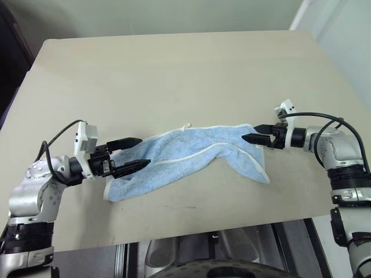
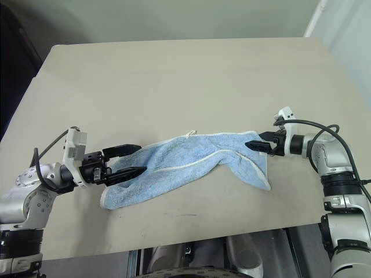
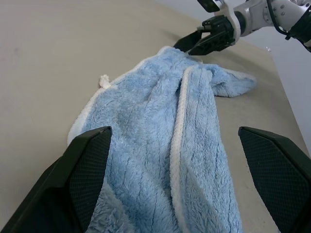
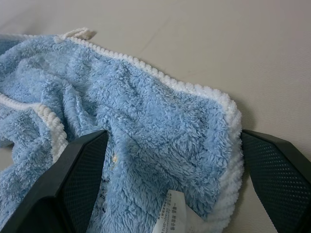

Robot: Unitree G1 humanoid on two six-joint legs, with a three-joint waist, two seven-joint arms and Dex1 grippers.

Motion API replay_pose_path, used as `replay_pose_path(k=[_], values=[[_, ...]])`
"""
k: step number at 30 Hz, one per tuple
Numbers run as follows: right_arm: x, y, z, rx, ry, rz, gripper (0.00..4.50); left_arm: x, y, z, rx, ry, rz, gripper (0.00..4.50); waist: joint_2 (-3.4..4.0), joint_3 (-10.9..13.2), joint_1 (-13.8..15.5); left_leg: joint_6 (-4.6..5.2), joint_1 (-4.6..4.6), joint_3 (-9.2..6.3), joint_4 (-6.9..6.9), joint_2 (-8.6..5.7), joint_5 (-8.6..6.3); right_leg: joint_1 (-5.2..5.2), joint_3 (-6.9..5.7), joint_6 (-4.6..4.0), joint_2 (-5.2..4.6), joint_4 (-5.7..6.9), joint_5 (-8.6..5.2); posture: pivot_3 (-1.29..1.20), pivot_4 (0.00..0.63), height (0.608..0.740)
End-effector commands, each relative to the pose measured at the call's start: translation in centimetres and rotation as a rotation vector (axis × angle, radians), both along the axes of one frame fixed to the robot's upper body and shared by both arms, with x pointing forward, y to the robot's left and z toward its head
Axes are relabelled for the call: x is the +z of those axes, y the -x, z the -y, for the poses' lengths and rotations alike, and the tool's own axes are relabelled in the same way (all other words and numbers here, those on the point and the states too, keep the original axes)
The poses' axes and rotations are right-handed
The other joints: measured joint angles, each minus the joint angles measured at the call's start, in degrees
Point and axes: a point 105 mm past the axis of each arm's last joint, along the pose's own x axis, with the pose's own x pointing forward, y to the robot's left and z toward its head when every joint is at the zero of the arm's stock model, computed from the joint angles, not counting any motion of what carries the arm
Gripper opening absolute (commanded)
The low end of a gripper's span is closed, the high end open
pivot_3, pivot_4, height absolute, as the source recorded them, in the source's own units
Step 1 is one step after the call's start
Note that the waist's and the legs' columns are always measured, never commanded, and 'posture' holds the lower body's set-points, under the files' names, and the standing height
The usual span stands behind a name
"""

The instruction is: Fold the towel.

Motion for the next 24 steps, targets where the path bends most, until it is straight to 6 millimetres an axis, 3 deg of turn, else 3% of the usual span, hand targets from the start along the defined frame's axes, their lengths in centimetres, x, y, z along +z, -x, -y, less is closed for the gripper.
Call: replay_pose_path(k=[1,6,7,9,20,24], values=[[0.1,-0.3,-0.1,-0.002,-0.004,0.004,4.48,0.4,0.1,-0.1,-0.003,-0.003,0.039,4.50,0.00,0.0,0.0,0.00,0.00,0.00,0.00,0.00,0.00,0.00,0.00,-0.01,0.00,0.00,0.00,0.00,0.150,0.703],[0.3,-0.3,0.4,-0.013,-0.010,0.003,4.48,0.3,0.0,0.0,-0.003,-0.002,0.045,4.50,0.00,0.0,0.0,-0.03,0.02,0.00,0.02,0.00,0.02,0.02,0.00,-0.05,0.00,0.01,0.04,0.00,0.150,0.703],[0.3,-0.3,0.5,-0.012,-0.010,0.003,4.32,0.3,0.0,0.0,-0.004,-0.003,0.046,4.50,0.00,0.0,0.0,-0.03,0.02,-0.01,0.02,0.00,0.03,0.02,0.00,-0.05,0.00,0.01,0.04,0.00,0.150,0.703],[0.4,-0.2,0.5,-0.009,-0.010,0.004,3.90,0.4,0.0,0.2,-0.006,-0.001,0.048,4.50,0.00,0.0,0.0,-0.03,0.01,-0.01,0.01,0.00,0.02,0.01,0.00,-0.05,0.00,0.01,0.03,0.00,0.150,0.703],[0.6,-0.4,0.6,-0.005,-0.001,0.022,0.05,1.2,-0.1,1.3,-0.007,-0.005,0.064,4.50,0.01,0.0,0.1,-0.05,-0.07,0.01,-0.02,0.00,0.03,-0.07,0.00,-0.04,0.00,0.00,0.02,0.00,0.150,0.703],[1.4,-0.7,1.0,-0.018,0.001,0.059,0.02,1.3,-0.2,1.4,-0.003,-0.003,0.065,4.50,0.02,0.0,0.1,-0.06,-0.07,0.01,-0.02,0.00,0.03,-0.07,0.00,-0.04,0.00,0.00,0.02,0.00,0.150,0.703]])
